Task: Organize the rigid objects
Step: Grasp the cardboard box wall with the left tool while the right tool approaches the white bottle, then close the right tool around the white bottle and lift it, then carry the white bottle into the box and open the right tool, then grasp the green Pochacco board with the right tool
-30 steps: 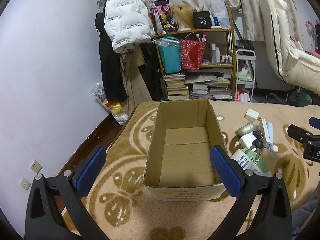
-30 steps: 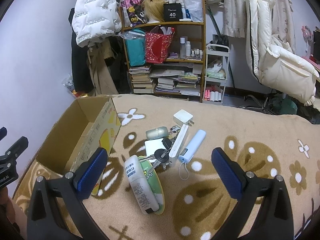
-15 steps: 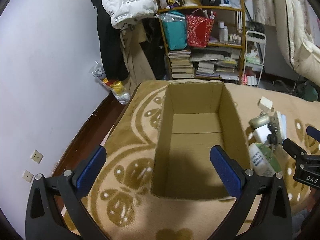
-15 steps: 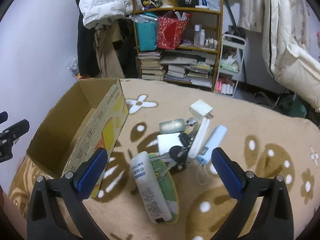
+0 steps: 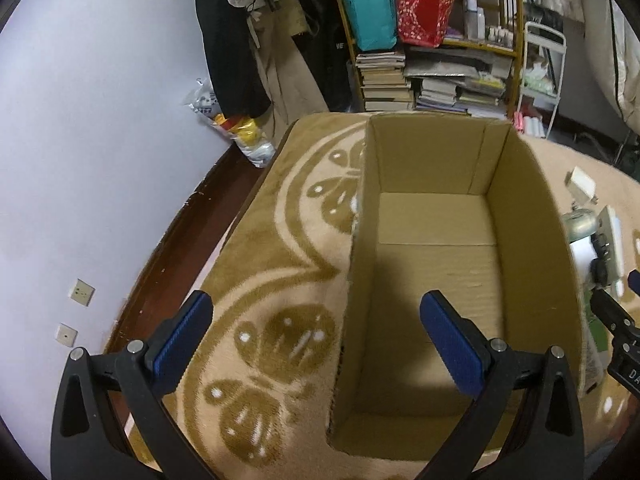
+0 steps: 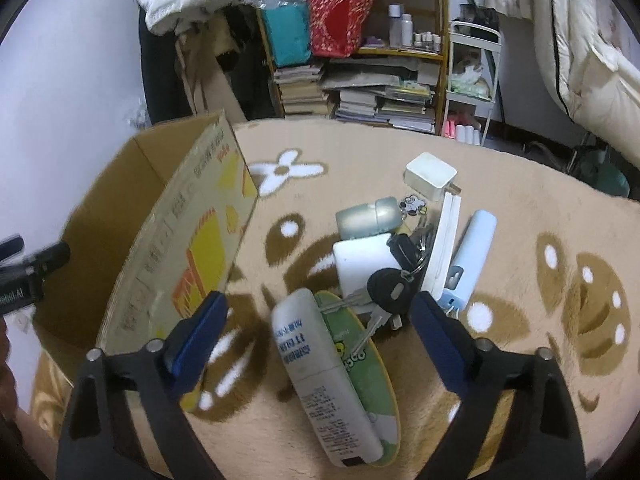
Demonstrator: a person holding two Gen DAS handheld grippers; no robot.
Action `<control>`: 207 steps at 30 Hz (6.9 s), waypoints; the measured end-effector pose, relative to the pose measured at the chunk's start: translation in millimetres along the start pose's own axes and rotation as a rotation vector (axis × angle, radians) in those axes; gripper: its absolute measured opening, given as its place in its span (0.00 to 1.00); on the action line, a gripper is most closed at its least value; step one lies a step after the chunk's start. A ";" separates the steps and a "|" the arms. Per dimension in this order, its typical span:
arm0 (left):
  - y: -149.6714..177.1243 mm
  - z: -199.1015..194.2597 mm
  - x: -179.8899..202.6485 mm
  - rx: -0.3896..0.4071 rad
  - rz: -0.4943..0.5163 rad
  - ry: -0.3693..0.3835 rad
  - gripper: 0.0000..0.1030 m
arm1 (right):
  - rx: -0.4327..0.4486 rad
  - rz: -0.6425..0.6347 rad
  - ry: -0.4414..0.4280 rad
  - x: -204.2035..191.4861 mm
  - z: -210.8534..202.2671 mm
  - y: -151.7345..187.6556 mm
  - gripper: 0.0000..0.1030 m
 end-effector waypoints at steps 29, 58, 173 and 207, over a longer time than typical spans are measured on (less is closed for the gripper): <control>20.6 46.1 3.0 -0.159 0.033 0.020 0.47 | -0.145 -0.064 -0.055 -15.1 36.0 25.5 0.57; 23.4 45.3 12.8 -0.147 0.054 0.023 0.23 | -0.233 -0.195 0.031 -35.3 56.3 56.6 0.53; 28.8 45.2 13.1 -0.144 0.056 -0.011 0.23 | -0.006 -0.049 -0.032 -33.1 6.2 -16.2 1.00; 31.5 43.4 18.9 -0.137 0.078 -0.031 0.25 | -0.230 -0.032 0.094 5.6 71.5 54.7 0.61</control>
Point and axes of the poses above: each gripper's, at about its wrist camera, not at the fingertips, and z roughly the way its jaws point, x to its right, y to its underside, the point moved 8 cm from there along z, roughly the way its jaws point, and after that the axes turned 6 degrees about -x, right-handed, at the moved point
